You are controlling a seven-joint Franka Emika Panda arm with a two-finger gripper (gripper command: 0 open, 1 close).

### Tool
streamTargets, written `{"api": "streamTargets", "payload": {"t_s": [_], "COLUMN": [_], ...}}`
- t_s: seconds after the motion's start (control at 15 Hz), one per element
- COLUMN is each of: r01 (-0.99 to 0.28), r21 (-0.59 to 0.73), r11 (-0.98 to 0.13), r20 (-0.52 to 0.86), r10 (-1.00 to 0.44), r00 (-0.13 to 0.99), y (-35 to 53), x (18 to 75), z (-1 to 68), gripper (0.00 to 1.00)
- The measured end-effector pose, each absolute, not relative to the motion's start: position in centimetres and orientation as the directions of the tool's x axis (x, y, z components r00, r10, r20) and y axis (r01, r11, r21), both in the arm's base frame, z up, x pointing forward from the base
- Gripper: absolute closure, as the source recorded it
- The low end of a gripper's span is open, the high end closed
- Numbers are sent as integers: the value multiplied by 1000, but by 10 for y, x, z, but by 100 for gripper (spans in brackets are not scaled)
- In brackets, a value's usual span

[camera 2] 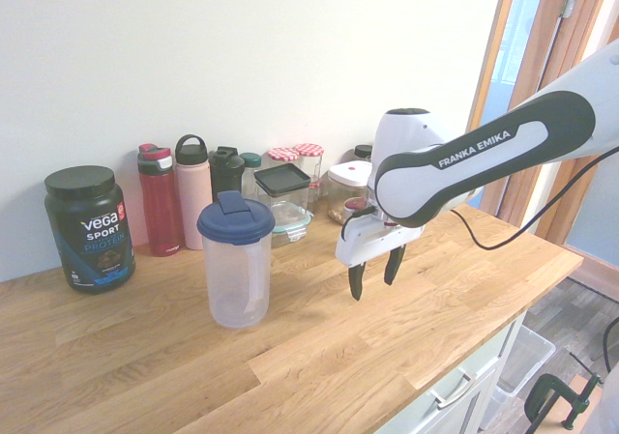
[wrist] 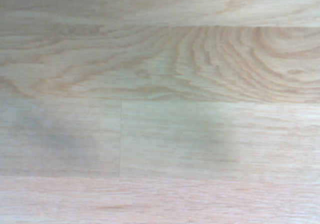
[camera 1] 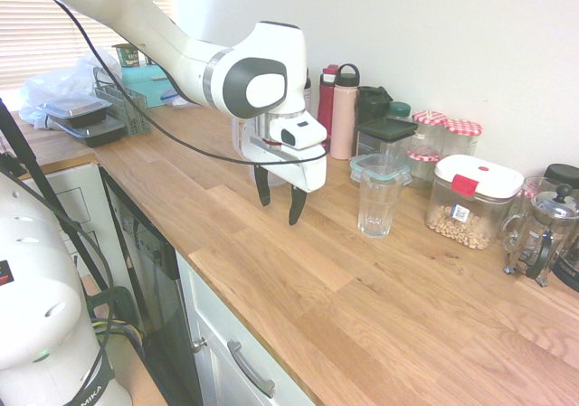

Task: Pour me some water

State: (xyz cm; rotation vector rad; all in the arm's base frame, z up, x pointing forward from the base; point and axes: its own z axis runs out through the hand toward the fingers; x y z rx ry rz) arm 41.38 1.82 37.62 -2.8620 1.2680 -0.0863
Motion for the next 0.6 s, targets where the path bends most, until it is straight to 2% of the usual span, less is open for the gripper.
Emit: {"api": "streamTargets", "payload": {"t_s": [0.33,0.6], "r01": [-751,-803], "r21": [-35,-42], "r11": [-660,-595], "r20": [53,88], "r10": [-751,-803], "r00": [658,590], "y": [22,71], "x": [410,379], "z": [386,432], "gripper": [0,0]}}
